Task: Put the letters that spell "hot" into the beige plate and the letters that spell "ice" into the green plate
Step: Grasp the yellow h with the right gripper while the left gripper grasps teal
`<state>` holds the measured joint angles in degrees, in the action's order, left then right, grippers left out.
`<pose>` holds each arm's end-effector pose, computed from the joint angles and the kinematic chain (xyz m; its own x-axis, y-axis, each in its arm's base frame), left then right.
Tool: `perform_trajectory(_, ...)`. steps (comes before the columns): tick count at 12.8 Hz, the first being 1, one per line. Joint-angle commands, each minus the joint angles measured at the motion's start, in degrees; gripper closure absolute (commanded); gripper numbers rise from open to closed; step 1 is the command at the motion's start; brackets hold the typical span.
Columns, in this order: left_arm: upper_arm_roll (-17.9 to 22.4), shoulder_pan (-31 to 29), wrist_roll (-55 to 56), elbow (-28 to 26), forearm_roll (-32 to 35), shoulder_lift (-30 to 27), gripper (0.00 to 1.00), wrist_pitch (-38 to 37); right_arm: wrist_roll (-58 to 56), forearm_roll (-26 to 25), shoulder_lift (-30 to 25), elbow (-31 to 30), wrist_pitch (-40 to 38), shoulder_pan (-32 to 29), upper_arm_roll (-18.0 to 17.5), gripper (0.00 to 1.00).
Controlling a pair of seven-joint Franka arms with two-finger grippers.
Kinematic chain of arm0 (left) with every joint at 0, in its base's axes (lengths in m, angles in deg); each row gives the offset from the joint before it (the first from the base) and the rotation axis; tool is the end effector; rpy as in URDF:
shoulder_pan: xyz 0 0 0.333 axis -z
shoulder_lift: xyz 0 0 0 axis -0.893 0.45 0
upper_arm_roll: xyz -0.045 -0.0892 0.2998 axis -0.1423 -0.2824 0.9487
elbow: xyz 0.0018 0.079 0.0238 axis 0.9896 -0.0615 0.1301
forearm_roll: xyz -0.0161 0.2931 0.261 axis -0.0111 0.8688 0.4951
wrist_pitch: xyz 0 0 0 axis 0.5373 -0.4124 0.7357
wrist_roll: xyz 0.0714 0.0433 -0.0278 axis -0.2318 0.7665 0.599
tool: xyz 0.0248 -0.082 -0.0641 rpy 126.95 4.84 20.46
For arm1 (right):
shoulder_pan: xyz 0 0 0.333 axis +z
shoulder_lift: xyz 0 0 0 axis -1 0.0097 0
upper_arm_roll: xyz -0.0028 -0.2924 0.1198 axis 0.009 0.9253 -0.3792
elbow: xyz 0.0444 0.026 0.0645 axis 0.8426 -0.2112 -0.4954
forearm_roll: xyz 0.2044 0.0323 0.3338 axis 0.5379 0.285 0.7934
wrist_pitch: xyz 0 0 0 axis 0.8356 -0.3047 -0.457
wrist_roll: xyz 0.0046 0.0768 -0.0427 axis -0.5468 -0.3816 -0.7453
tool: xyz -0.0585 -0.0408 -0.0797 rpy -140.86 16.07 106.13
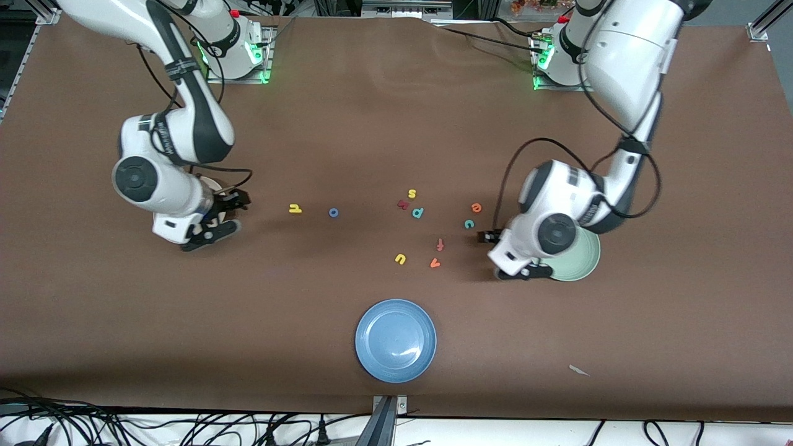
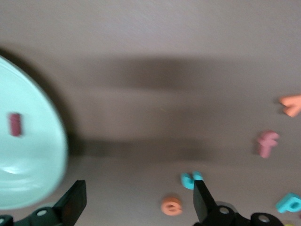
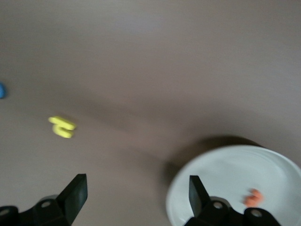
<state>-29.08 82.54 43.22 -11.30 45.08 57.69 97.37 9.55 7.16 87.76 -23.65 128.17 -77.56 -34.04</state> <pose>0.6189 -0.2735 0.2328 0.9565 0.0811 -0.2801 0.0804 -0.9967 -0.0140 0.5785 0.1400 0.2865 0.8897 0.4271 -0.1615 0.4224 -0.9041 -0.0645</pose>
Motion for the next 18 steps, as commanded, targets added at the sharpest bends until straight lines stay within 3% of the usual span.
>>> perform_trajectory(1,-1.0,0.3,2.5,-1.2,-3.3,0.6,0.01,1.7,6.5,1.6,0.6,-1.5,0.7,-0.5,-4.0,0.04)
perform_trajectory(2,-1.1,0.7,2.6,-2.1,-5.1,1.3,0.08,2.8,7.6,1.5,0.9,-2.8,3.3,-0.5,-5.5,0.04)
perform_trajectory(3,-1.0,2.1,2.8,-3.0,-5.4,1.7,0.30,3.9,7.6,1.2,0.9,-4.2,6.0,-0.4,-6.6,0.04)
perform_trajectory(4,-1.0,2.6,4.4,-3.8,-5.4,2.1,0.45,5.2,6.5,0.8,0.9,-5.8,8.6,-0.4,-7.2,0.04)
perform_trajectory(14,-0.8,3.7,6.6,-4.8,-4.5,3.5,0.47,7.0,-27.7,0.5,4.2,-11.0,20.0,-0.5,-10.9,0.04)
perform_trajectory(16,-0.8,3.7,6.6,-4.6,-4.6,3.6,0.52,7.9,-31.6,0.5,4.9,-12.3,21.8,-0.5,-10.9,0.04)
perform_trajectory(18,-0.8,3.8,6.6,-4.7,-4.5,3.9,0.63,9.5,-36.7,0.4,5.1,-13.6,24.0,-0.5,-10.9,0.05)
